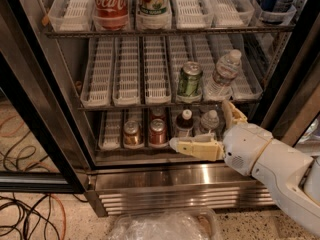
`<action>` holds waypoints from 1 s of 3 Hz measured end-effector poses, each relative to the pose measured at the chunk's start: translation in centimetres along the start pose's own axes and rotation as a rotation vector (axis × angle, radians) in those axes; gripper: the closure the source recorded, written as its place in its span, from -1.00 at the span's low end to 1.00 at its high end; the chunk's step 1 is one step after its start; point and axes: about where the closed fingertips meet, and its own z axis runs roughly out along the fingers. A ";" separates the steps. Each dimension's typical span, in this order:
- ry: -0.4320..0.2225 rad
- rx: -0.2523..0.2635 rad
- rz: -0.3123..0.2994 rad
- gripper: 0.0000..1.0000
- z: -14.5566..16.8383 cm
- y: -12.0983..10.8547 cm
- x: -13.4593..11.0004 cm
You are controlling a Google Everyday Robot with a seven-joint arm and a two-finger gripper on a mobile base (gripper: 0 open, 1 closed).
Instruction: Pick orange can from bottom shelf of fridge
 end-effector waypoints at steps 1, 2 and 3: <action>0.000 0.000 0.000 -1.00 0.0 0.0 0.0; -0.033 -0.029 0.010 -1.00 0.7 -0.1 0.8; -0.064 -0.024 -0.004 -1.00 1.9 -0.8 1.9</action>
Offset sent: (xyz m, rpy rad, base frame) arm 0.0135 0.0024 -0.0246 0.0917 -0.0406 0.0670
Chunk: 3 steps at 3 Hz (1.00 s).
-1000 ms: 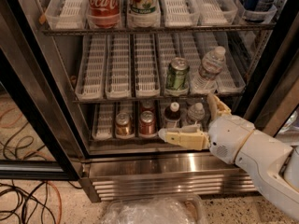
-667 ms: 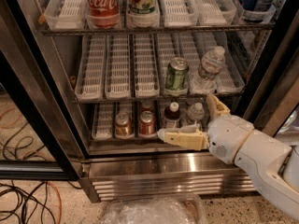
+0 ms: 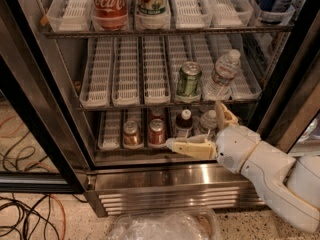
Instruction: Pick orange can from bottom shelf of fridge
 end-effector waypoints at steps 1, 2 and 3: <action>-0.017 0.044 -0.015 -1.00 1.2 -1.3 1.6; -0.018 0.090 -0.018 -1.00 2.0 -2.7 3.5; -0.034 0.125 0.000 -1.00 2.3 -3.6 5.2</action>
Offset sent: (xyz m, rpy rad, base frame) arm 0.0475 -0.0109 -0.0678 -0.0094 -0.0339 -0.1541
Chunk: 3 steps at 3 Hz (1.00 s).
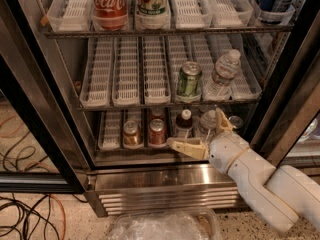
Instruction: Pick orange can from bottom shelf of fridge
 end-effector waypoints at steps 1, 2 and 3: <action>0.000 0.000 0.000 -1.00 0.0 0.0 0.0; -0.004 -0.018 -0.004 -1.00 0.1 0.5 1.3; 0.001 -0.015 -0.001 -1.00 -0.4 1.3 3.7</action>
Offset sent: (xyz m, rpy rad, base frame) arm -0.0050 0.0087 -0.0329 -0.0004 -0.0120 0.0352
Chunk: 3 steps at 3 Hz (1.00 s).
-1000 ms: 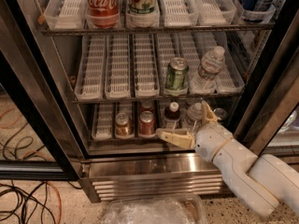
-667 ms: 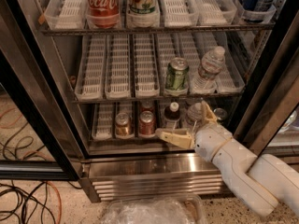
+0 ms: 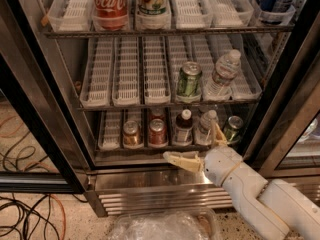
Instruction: Pick orange can from bottom shelf of fridge
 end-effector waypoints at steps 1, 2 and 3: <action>0.015 0.001 -0.001 -1.00 -0.8 0.9 3.2; 0.026 -0.001 -0.006 -1.00 -1.2 1.8 6.4; 0.034 -0.009 -0.021 -1.00 -1.2 2.9 9.5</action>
Offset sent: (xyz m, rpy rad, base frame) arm -0.0341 0.0166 -0.1078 -0.0298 0.0257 -0.0046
